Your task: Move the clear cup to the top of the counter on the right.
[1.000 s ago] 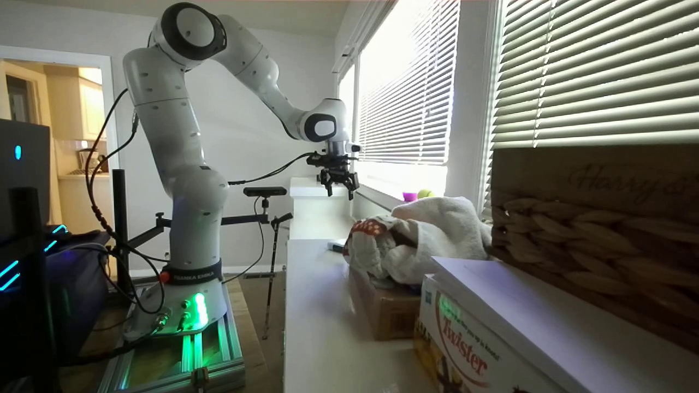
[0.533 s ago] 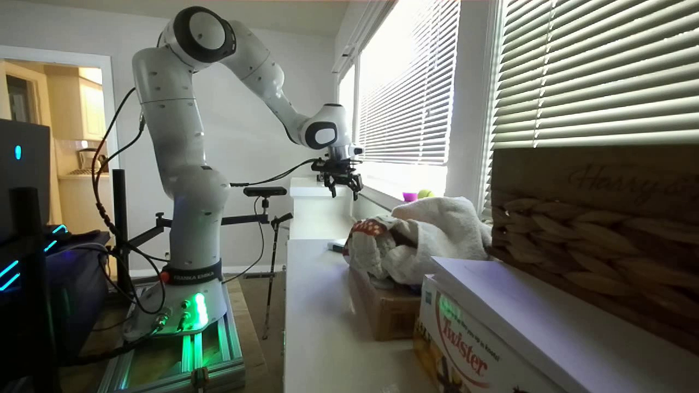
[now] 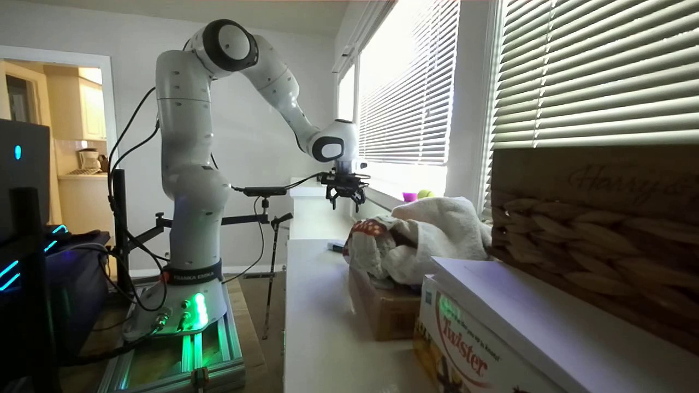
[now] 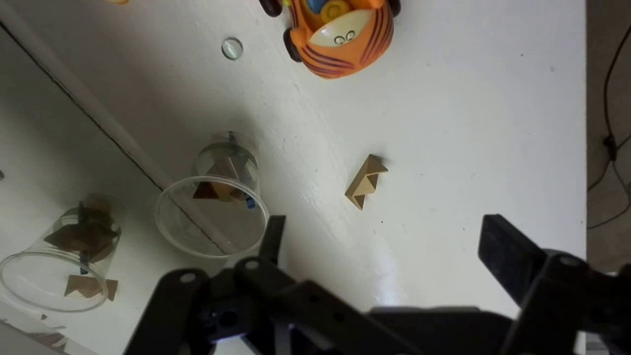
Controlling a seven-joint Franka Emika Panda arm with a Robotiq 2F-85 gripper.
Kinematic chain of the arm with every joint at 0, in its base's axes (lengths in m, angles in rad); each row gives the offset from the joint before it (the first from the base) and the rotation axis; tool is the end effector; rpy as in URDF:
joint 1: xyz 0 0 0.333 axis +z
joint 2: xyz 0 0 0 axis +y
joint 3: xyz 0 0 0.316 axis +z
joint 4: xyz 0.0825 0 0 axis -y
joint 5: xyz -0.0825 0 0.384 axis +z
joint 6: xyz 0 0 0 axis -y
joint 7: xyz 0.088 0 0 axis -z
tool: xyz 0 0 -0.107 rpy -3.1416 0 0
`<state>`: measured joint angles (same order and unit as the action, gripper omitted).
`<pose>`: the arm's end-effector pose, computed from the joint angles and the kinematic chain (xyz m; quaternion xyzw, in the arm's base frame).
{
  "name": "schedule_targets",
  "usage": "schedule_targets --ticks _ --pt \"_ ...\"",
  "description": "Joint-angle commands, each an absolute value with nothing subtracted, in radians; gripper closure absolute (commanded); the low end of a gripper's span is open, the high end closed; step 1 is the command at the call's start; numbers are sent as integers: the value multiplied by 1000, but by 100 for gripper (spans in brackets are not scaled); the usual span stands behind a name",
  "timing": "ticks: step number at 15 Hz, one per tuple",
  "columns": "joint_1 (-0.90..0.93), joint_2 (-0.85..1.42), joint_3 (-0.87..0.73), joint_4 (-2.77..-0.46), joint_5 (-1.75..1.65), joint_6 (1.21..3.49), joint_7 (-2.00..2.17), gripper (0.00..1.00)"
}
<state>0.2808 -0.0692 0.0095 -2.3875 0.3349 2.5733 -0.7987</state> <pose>0.4899 0.1407 0.3714 -0.9029 -0.3972 -0.1482 0.0715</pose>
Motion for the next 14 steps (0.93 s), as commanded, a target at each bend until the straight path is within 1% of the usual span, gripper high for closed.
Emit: schedule_targets --ticks 1,11,12,13,14 --pt "227 50 51 -2304 304 2593 -855 0" --pt "156 239 141 -2203 77 2760 -813 0" --pt "159 250 139 -2200 44 2778 -793 0" --pt "136 210 162 -2234 87 2750 -815 0" --pt "131 220 169 -2232 81 2754 -810 0"
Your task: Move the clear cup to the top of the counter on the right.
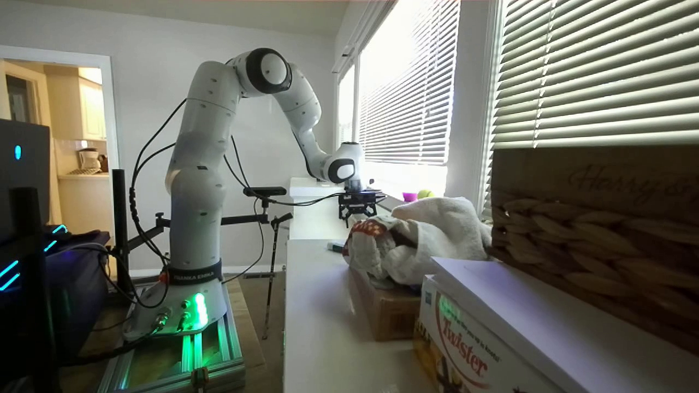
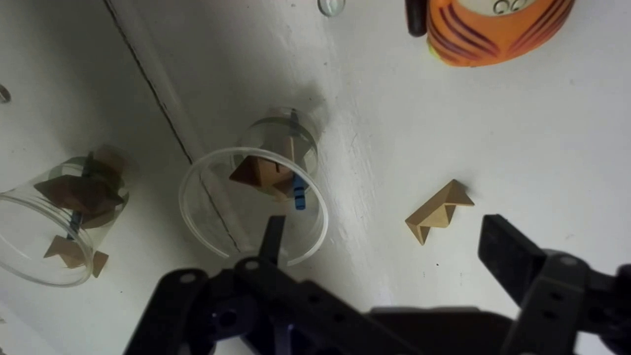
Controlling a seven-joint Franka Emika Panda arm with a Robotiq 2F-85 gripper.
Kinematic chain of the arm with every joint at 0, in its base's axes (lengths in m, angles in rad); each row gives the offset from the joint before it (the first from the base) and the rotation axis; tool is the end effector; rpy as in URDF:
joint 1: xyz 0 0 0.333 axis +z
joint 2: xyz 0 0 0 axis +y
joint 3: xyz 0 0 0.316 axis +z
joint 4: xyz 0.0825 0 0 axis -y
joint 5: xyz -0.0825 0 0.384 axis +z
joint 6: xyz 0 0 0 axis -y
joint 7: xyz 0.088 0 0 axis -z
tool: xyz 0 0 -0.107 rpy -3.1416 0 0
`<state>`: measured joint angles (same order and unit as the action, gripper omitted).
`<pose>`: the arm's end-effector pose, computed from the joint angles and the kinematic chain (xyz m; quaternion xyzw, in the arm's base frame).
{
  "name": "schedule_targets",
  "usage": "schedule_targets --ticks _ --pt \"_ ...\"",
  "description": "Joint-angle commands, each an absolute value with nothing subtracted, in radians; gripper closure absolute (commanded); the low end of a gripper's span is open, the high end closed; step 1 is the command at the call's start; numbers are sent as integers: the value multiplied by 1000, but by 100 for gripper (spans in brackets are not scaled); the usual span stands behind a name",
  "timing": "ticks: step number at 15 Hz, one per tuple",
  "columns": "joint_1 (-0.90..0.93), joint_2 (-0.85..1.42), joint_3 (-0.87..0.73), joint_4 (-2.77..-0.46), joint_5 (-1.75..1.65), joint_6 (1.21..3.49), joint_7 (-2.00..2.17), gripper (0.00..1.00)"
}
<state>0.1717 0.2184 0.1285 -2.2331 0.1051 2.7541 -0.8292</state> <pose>0.5488 0.1644 0.3048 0.8594 0.4869 0.1561 0.0004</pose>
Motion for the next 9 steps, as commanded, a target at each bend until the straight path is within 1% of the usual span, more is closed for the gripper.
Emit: schedule_targets --ticks 1,4,9 --pt "126 222 175 -2232 82 2754 -811 0" --pt "119 229 176 -2233 79 2747 -790 0" --pt "102 304 195 -2200 68 2758 -813 0"
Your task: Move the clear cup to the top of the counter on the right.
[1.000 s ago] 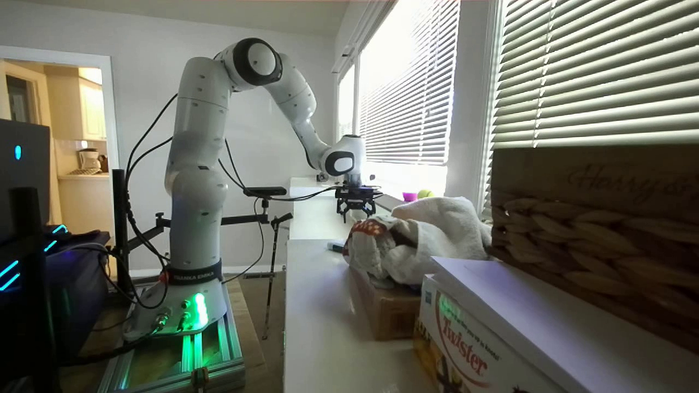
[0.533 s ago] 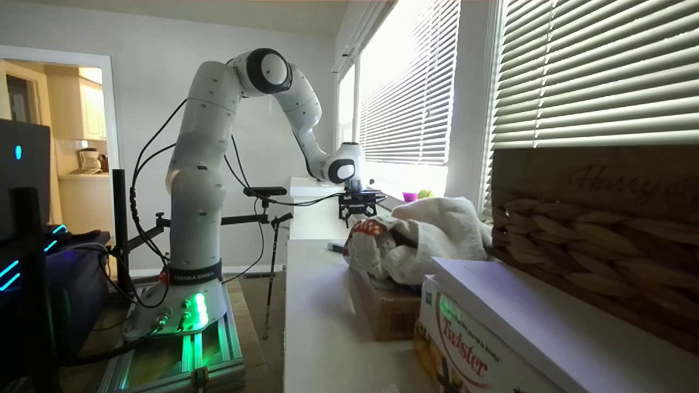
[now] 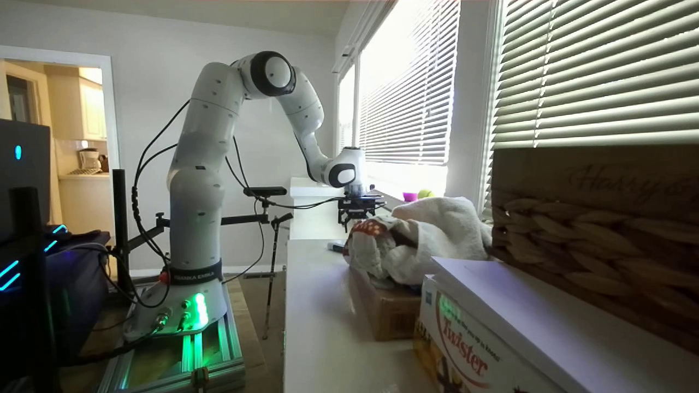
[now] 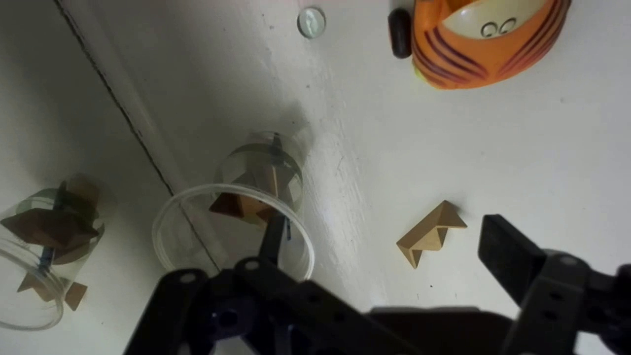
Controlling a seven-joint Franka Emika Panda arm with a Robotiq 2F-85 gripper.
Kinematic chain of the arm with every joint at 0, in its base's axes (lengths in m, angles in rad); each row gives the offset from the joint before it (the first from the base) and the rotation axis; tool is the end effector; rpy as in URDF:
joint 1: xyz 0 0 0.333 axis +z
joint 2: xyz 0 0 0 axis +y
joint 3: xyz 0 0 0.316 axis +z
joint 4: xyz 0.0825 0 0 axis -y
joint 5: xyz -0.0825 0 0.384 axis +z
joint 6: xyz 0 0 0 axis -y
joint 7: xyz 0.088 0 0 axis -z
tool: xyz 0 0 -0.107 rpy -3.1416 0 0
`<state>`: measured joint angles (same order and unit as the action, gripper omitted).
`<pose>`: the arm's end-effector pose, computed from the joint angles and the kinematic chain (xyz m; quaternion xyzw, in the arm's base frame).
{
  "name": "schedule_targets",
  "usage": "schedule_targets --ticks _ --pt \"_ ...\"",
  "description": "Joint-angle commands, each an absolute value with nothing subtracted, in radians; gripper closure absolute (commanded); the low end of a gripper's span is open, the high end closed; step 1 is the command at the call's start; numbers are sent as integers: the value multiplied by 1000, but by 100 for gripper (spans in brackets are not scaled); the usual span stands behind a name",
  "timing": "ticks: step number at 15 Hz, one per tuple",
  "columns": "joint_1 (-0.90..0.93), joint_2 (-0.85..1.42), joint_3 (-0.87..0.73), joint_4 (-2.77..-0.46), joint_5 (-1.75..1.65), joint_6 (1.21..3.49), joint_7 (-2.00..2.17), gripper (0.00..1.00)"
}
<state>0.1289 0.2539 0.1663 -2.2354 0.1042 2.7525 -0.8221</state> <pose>0.5475 0.1610 0.2843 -0.8653 -0.4814 -0.1393 0.0103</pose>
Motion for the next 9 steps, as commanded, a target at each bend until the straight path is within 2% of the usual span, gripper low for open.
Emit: schedule_targets --ticks 1,9 --pt "95 317 201 -2191 70 2759 -823 0" --pt "95 378 209 -2115 -38 2764 -838 0"
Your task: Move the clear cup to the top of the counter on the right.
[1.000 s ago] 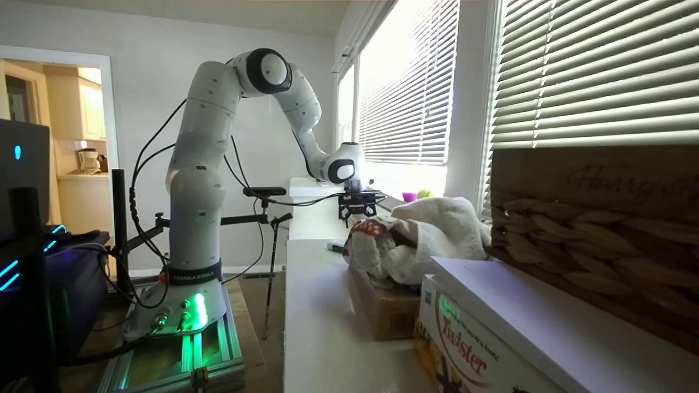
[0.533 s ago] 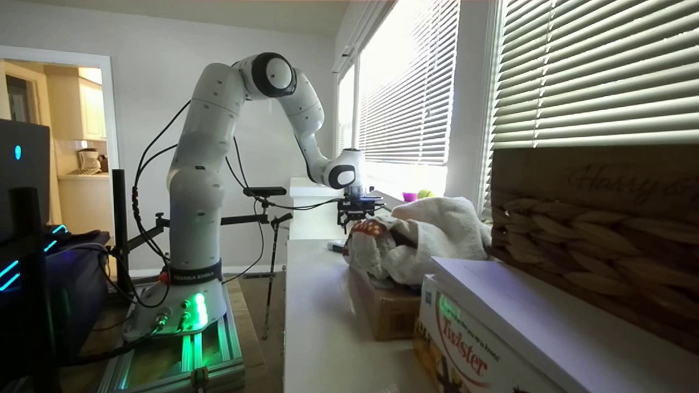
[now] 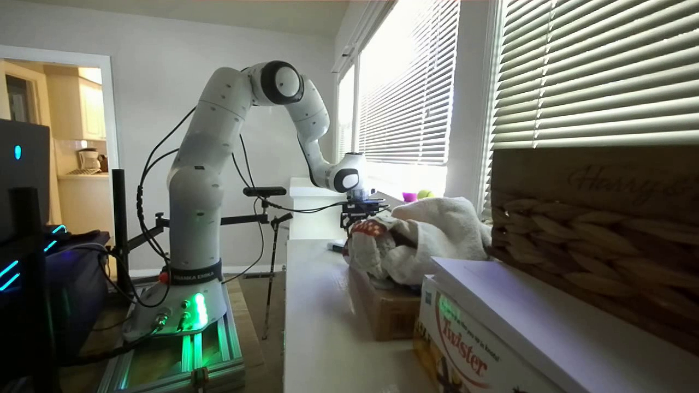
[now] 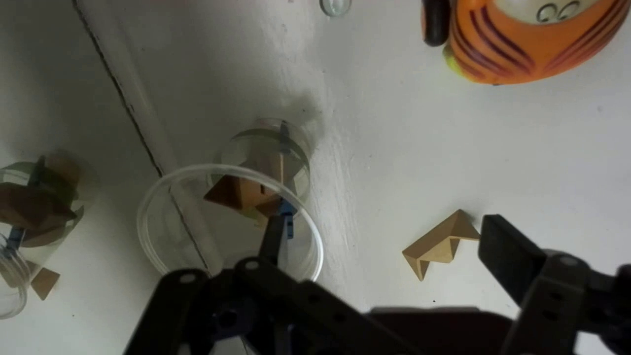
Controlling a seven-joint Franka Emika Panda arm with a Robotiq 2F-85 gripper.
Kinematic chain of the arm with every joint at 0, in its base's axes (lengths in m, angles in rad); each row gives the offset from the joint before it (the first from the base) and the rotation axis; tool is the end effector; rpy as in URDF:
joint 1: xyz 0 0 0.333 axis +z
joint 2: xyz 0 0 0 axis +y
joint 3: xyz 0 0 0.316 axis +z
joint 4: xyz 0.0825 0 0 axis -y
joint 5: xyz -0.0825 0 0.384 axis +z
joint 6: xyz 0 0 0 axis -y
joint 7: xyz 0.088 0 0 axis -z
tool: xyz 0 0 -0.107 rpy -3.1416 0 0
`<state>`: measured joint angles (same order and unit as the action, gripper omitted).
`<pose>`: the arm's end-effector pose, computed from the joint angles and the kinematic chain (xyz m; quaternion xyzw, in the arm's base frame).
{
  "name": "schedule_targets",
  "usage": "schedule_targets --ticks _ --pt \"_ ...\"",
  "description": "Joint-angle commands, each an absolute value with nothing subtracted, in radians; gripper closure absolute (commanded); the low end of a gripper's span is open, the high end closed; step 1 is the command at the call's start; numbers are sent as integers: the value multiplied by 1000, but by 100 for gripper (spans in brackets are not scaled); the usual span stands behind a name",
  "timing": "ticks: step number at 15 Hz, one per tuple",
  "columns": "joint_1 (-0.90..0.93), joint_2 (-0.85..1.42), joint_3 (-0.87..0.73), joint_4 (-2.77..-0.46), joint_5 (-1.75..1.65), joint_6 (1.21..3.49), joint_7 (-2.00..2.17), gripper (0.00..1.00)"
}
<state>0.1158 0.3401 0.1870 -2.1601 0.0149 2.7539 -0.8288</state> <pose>0.5654 0.1738 0.2669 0.8449 0.5180 0.1335 0.0010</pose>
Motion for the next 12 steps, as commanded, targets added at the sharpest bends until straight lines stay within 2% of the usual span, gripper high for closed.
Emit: schedule_targets --ticks 1,12 --pt "91 386 215 -2105 -37 2765 -849 0" --pt "74 465 229 -2033 -78 2788 -902 0"
